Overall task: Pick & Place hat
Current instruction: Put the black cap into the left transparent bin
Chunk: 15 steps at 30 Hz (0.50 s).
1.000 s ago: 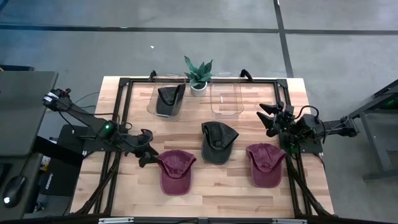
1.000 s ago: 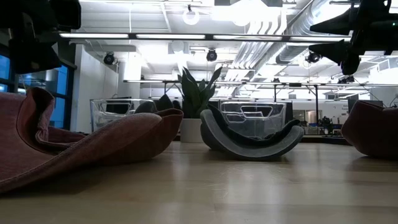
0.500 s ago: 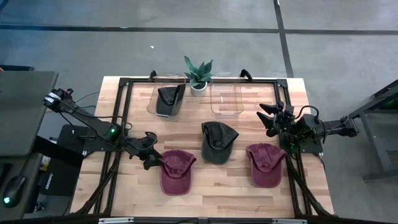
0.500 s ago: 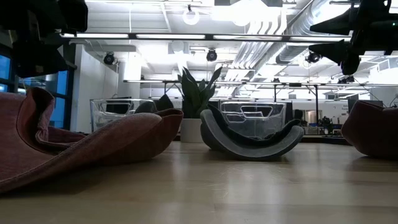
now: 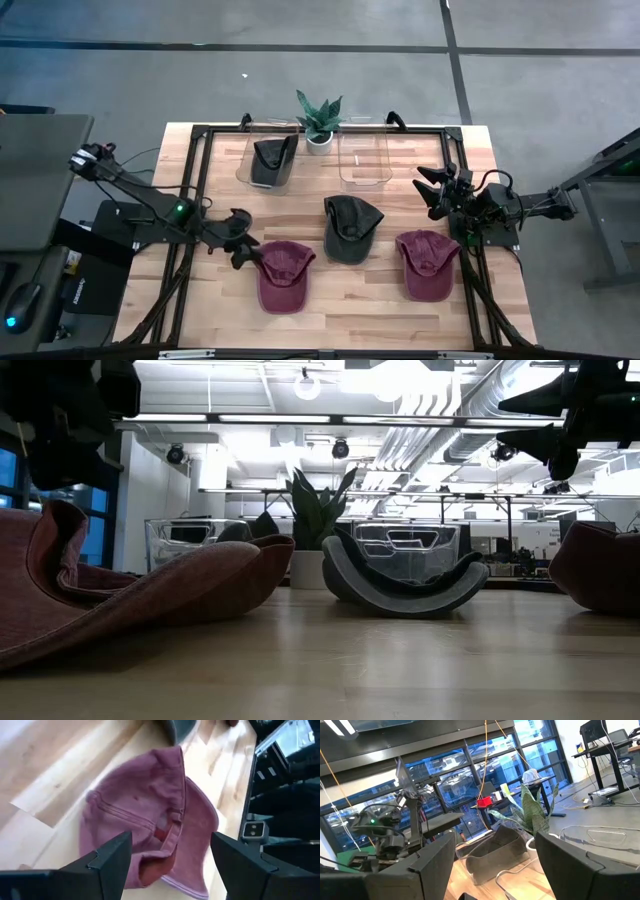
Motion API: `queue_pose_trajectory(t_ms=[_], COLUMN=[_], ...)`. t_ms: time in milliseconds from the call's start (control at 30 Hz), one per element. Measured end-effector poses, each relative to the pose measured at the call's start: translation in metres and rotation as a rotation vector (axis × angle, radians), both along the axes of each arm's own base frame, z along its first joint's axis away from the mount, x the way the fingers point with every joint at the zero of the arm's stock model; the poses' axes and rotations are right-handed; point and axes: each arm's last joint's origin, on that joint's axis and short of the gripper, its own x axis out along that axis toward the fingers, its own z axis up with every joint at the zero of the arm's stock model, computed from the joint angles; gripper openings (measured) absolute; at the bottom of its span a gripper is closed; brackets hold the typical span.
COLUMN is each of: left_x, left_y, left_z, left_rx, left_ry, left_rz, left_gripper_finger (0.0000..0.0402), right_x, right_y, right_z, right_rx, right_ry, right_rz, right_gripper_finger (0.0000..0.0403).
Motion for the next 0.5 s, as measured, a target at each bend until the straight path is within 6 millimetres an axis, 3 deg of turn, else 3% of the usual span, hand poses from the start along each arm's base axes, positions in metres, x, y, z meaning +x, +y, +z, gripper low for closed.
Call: queue_pose_trajectory(t_ms=[300, 500], left_x=[-0.012, -0.025], left_y=[0.024, 0.037], left_z=[0.001, -0.018], left_rx=[0.012, -0.061], left_ry=[0.024, 0.030], left_rz=[0.093, 0.183], left_gripper_finger=[0.0261, 0.0261], right_x=[0.000, 0.000], right_y=[0.000, 0.000], right_z=[0.000, 0.000], right_rx=[0.000, 0.000], right_ry=[0.000, 0.000], right_rz=[0.000, 0.000], right_gripper_finger=[0.0271, 0.0271])
